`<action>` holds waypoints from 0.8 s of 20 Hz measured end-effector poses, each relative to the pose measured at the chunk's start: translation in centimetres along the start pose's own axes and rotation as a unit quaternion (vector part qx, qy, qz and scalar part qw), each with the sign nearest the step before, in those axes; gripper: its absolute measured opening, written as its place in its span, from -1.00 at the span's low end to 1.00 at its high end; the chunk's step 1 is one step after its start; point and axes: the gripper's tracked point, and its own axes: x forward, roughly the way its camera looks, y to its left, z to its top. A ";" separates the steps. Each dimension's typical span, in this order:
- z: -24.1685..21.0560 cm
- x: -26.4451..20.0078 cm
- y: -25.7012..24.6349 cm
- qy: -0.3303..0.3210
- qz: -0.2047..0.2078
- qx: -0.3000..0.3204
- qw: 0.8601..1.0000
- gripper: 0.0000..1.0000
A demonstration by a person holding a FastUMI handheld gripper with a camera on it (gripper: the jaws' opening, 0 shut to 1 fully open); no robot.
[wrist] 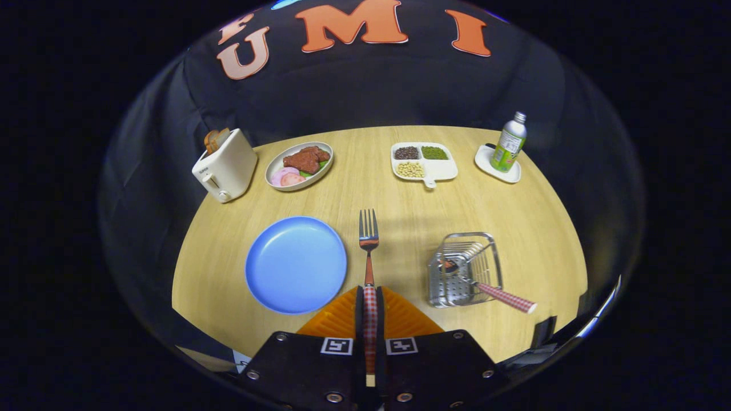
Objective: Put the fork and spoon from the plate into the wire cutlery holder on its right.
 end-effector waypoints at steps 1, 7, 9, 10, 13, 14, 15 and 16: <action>0.0 -0.7 -0.9 0.009 0.002 0.004 1.000 -0.87; -0.6 -3.2 -7.2 0.082 -0.014 -0.014 0.996 -0.87; -0.7 -3.2 -8.4 0.110 -0.015 -0.029 0.993 -0.87; -0.9 -3.3 -8.7 0.128 -0.013 -0.037 0.991 -0.86; -0.7 -2.7 -9.1 0.171 -0.007 -0.051 0.984 -0.86; -0.9 -2.4 -9.2 0.188 -0.004 -0.057 0.981 -0.87; -1.1 -2.2 -9.3 0.203 -0.003 -0.063 0.977 -0.86; -1.2 -1.8 -9.5 0.215 -0.003 -0.069 0.974 -0.86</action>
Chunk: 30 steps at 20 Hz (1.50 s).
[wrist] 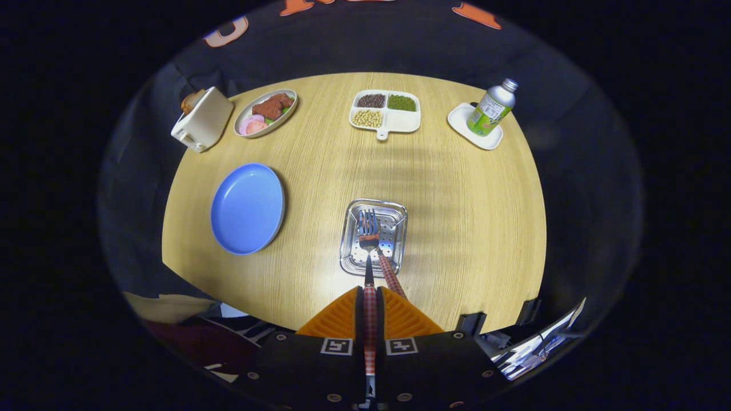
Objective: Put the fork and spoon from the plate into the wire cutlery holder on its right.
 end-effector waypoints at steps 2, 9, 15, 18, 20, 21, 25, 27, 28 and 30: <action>-0.1 0.6 0.2 0.028 0.007 -0.007 1.000 -0.87; 0.3 2.1 1.0 0.078 0.019 -0.016 0.997 -0.83; 0.8 2.3 1.4 0.072 0.027 -0.009 0.997 -0.74; 1.3 2.0 1.5 0.062 0.028 0.003 0.998 -0.73; 1.2 1.5 1.3 0.045 0.032 0.019 0.998 -0.57; 1.7 1.0 1.4 0.030 0.035 0.027 0.999 -0.43; 4.3 -0.9 1.8 -0.058 0.037 0.046 0.997 0.32; 5.8 -2.2 1.9 -0.105 0.026 0.042 0.993 0.70; 6.1 -3.0 2.3 -0.127 0.027 0.045 0.991 0.78; 7.1 -4.9 3.3 -0.174 0.037 0.061 0.982 0.79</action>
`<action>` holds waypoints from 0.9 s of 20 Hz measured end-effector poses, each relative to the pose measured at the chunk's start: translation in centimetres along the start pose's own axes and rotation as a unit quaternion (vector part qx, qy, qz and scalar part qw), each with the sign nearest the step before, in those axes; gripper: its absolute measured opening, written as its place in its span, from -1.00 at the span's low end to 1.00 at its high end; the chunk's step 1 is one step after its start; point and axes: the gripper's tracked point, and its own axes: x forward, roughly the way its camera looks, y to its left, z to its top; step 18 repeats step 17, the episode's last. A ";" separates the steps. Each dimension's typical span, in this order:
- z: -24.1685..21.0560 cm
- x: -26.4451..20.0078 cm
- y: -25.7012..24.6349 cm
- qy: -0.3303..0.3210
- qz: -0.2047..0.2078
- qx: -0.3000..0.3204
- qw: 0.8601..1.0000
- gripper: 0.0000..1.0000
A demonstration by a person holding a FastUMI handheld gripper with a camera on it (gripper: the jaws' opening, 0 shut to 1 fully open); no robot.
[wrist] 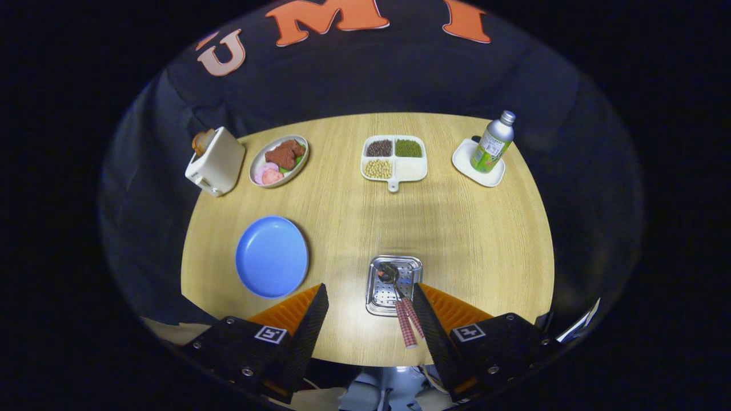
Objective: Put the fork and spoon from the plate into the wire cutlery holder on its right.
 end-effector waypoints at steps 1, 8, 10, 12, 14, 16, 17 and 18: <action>1.0 -1.0 0.5 -0.032 0.004 0.009 0.999 0.80; 5.0 -8.2 0.2 -0.218 -0.028 0.031 0.975 0.97; 5.2 -10.5 0.1 -0.261 -0.030 0.042 0.964 0.97; 5.7 -11.8 0.0 -0.291 -0.036 0.040 0.955 0.96; 6.5 -13.8 0.0 -0.331 -0.048 0.031 0.942 0.97; 6.9 -15.9 -0.2 -0.368 -0.057 0.037 0.927 0.97; 7.2 -16.7 -0.2 -0.382 -0.057 0.046 0.921 0.97; 7.2 -16.7 -0.2 -0.382 -0.057 0.046 0.921 0.97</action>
